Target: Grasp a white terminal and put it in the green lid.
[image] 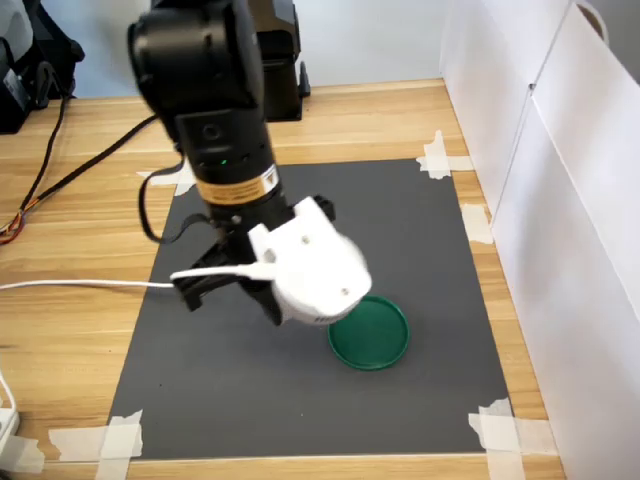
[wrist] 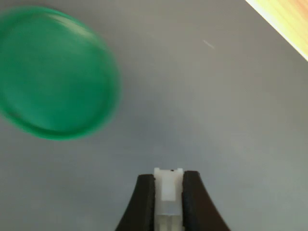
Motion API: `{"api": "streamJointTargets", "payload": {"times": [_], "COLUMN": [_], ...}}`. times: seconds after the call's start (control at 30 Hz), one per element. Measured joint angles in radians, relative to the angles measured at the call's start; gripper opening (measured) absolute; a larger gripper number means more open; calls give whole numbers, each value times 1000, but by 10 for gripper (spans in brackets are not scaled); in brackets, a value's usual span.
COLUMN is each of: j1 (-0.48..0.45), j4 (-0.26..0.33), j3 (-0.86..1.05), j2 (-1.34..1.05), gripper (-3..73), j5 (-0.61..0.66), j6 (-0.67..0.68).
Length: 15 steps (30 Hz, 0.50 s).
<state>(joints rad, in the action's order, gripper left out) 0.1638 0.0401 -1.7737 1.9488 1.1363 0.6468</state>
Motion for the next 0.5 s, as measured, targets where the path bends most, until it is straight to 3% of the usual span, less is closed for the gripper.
{"api": "streamJointTargets", "payload": {"times": [0.2,0.5], "j1": [92,157], "j4": [3,-6], "j3": [3,116], "j2": [4,57], "gripper": [87,87], "j5": [-7,-111], "j6": [-31,-64]}}
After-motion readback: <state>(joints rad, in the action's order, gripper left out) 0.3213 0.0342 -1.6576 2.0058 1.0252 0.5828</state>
